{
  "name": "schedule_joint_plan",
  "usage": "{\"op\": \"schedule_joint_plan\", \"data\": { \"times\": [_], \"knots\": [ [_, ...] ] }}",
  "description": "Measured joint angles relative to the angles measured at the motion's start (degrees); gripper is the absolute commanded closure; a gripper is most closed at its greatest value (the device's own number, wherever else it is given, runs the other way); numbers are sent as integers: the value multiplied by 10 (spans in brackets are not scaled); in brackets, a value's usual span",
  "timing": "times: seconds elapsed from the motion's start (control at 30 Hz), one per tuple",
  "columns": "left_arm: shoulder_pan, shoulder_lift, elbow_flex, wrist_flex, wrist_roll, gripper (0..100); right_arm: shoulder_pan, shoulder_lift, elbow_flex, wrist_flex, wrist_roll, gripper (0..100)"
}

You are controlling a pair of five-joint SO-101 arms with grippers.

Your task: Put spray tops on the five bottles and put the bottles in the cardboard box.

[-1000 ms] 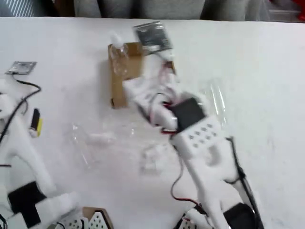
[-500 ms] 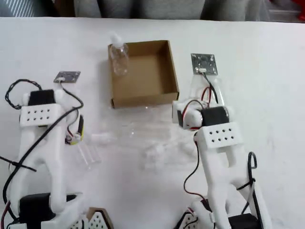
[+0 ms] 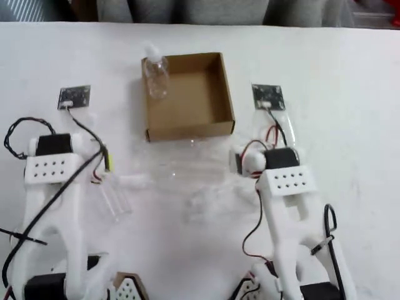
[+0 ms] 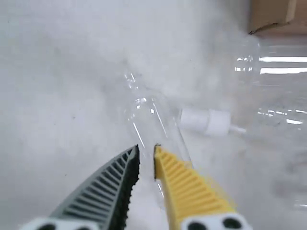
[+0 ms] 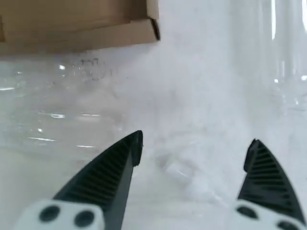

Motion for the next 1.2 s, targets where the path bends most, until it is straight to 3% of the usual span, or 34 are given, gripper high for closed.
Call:
{"op": "schedule_joint_plan", "data": {
  "times": [0.1, 0.3, 0.43, 0.63, 0.83, 1.03, 1.2],
  "knots": [
    [0, -4, 7, -2, 3, 847, 47, -11, 25, 4, 19, 698],
    [-7, -4, 8, -2, 3, 859, 218, -40, 38, 47, 29, 698],
    [-29, -4, 8, -2, 3, 857, 276, -46, 105, 14, 56, 698],
    [-31, -4, 8, 7, 3, 857, 286, -47, 183, -33, 136, 698],
    [-31, -4, 8, 7, 25, 852, 286, -47, 201, -57, 149, 698],
    [-32, -4, 8, 7, 57, 725, 271, -47, 244, -118, 172, 698],
    [-33, -4, 8, 25, 88, 718, 248, -47, 245, -124, 187, 698]
  ]
}}
